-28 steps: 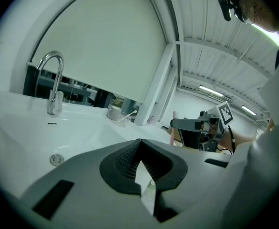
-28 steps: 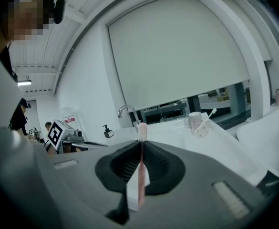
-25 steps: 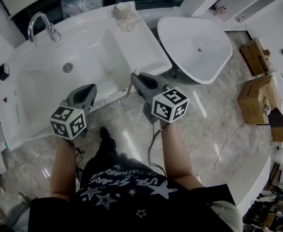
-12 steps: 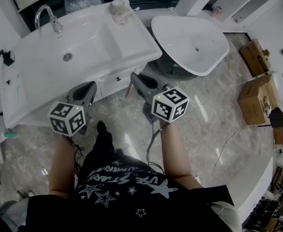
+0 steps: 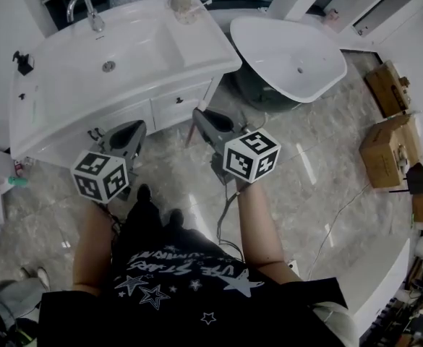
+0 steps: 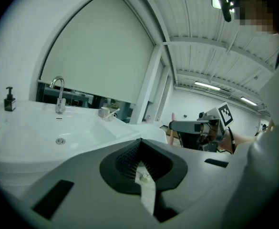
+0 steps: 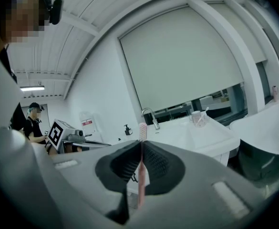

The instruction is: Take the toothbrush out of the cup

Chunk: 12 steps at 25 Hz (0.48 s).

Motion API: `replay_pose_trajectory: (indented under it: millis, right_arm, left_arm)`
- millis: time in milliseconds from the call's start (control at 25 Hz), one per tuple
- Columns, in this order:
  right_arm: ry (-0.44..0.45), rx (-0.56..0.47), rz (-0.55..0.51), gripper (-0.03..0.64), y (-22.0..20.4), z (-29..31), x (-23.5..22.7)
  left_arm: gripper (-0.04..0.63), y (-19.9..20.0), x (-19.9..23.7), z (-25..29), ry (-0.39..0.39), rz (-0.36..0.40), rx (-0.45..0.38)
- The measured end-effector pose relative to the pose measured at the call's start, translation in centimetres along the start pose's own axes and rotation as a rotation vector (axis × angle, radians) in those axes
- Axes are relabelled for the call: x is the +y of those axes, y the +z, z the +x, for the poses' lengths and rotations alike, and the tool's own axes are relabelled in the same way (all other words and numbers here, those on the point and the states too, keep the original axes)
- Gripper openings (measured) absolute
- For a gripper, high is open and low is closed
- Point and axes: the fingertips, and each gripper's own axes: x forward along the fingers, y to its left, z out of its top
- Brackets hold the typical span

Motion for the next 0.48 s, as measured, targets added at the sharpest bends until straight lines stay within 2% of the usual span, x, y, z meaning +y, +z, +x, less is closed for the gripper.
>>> replay_pose_trajectory:
  millis: [160,480]
  right_arm:
    - [-0.005,-0.012,0.017,0.012,-0.7,-1.3,1.3]
    - [-0.033,-0.007,-0.014,0.012,-1.0,-1.5,5.5]
  left_arm:
    - [0.008,-0.8,-1.1,-1.7,-0.003,0.023,0.002]
    - [0.008,-0.5,-0.8,-6.1,-0.011,0.037,-0.027]
